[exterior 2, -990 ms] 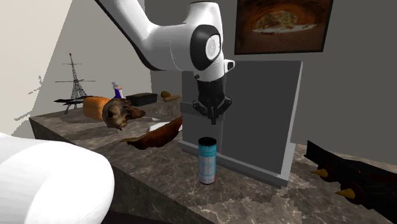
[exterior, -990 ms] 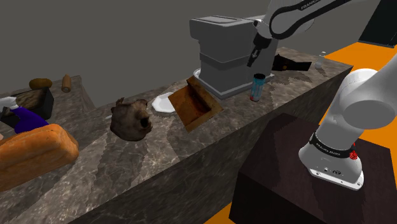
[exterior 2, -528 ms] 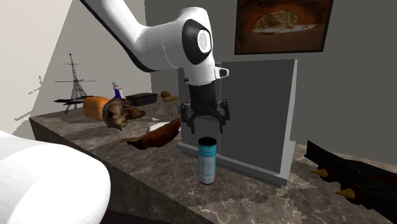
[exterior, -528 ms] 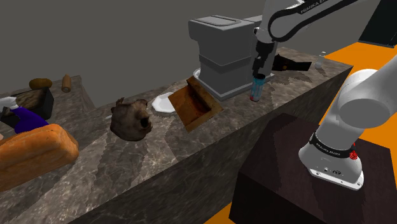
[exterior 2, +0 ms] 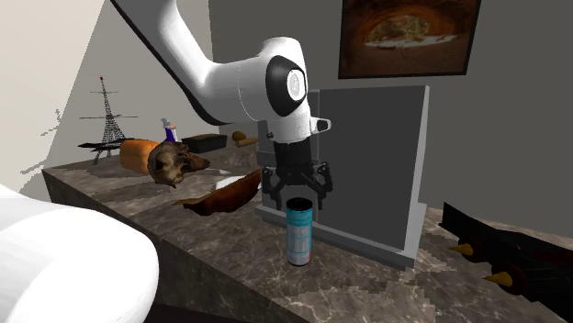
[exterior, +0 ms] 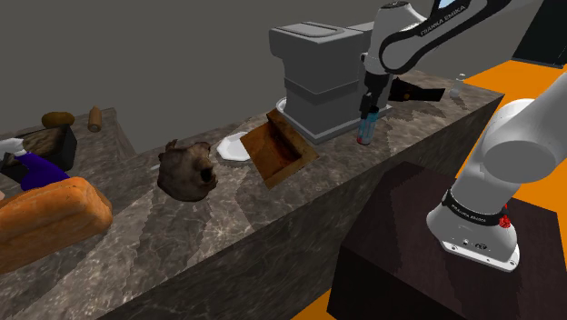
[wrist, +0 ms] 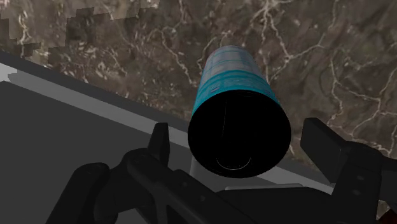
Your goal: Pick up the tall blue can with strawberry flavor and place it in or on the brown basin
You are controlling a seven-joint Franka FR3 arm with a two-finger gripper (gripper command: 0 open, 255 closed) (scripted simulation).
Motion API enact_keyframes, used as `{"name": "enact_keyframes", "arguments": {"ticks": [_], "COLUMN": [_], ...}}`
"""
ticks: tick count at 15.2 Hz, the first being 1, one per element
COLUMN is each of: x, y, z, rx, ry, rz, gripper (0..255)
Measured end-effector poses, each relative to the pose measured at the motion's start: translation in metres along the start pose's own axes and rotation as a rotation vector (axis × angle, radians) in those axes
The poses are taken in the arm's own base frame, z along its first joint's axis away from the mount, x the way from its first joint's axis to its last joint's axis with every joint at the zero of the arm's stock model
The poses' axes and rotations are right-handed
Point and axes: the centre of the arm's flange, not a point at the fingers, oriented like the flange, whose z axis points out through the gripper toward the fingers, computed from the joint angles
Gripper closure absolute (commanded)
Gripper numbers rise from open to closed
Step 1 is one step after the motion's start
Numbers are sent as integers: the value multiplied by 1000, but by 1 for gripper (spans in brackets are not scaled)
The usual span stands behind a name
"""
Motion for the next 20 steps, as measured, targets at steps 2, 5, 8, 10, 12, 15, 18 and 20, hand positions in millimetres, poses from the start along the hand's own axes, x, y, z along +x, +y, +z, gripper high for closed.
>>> {"name": "enact_keyframes", "arguments": {"ticks": [2, 5, 8, 10, 12, 15, 18, 20], "x": [0, 0, 0, 0, -1, 0, 0, -1], "y": [0, 0, 0, 0, 0, 0, 1, 2], "z": [3, 4, 4, 4, 4, 4, 2, -7], "rx": [0, 0, 0, 0, 0, 0, 0, 0], "ry": [0, 0, 1, 0, 0, 0, 0, 0], "rz": [0, 0, 0, 0, 0, 0, 0, 0], "gripper": [0, 0, 255, 255, 255, 255, 255, 255]}}
